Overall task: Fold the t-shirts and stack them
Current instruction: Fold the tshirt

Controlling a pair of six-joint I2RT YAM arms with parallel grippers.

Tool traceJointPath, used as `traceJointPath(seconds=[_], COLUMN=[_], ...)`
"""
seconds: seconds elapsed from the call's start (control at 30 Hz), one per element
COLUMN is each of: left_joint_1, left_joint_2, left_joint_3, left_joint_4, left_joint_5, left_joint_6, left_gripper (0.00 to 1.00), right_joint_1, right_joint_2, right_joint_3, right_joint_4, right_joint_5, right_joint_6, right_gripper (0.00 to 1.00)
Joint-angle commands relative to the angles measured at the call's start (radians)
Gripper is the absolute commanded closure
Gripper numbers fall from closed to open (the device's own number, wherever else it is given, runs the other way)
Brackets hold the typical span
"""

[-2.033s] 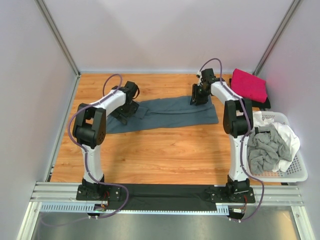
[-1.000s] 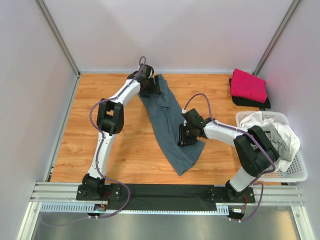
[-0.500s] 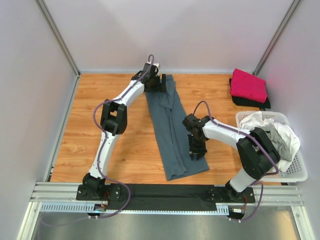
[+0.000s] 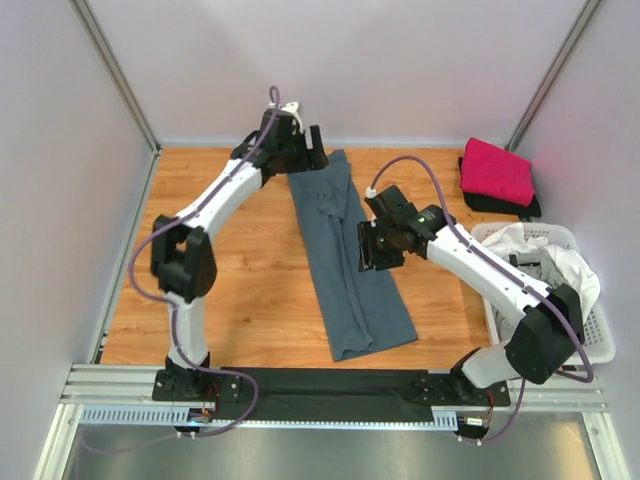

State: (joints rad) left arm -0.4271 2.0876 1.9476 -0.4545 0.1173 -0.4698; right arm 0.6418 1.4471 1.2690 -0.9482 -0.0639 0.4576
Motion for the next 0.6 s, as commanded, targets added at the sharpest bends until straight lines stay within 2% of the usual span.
traceJointPath(seconds=[0.0, 0.07, 0.17, 0.33, 0.47, 0.57], left_joint_1=[-0.001, -0.001, -0.001, -0.002, -0.006, -0.006], left_joint_2=[-0.249, -0.329, -0.36, -0.354, -0.289, -0.245], left_joint_3=[-0.276, -0.436, -0.541, -0.634, -0.713, -0.704], left_joint_4=[0.098, 0.175, 0.201, 0.321, 0.408, 0.422], left_joint_5=[-0.051, -0.029, -0.001, 0.129, 0.163, 0.191], left_joint_6=[-0.218, -0.272, -0.346, -0.435, -0.49, -0.472], left_gripper=[0.16, 0.17, 0.2, 0.23, 0.25, 0.27], right_joint_1=[0.013, 0.015, 0.016, 0.051, 0.097, 0.13], right_joint_2=[0.027, 0.068, 0.154, 0.3, 0.383, 0.453], right_joint_3=[-0.052, -0.03, 0.062, 0.181, 0.211, 0.236], right_joint_4=[0.113, 0.161, 0.204, 0.22, 0.213, 0.174], right_joint_5=[0.036, 0.122, 0.15, 0.133, 0.2, 0.3], right_joint_6=[-0.057, -0.063, -0.074, -0.069, -0.071, -0.059], right_gripper=[0.53, 0.52, 0.52, 0.53, 0.52, 0.52])
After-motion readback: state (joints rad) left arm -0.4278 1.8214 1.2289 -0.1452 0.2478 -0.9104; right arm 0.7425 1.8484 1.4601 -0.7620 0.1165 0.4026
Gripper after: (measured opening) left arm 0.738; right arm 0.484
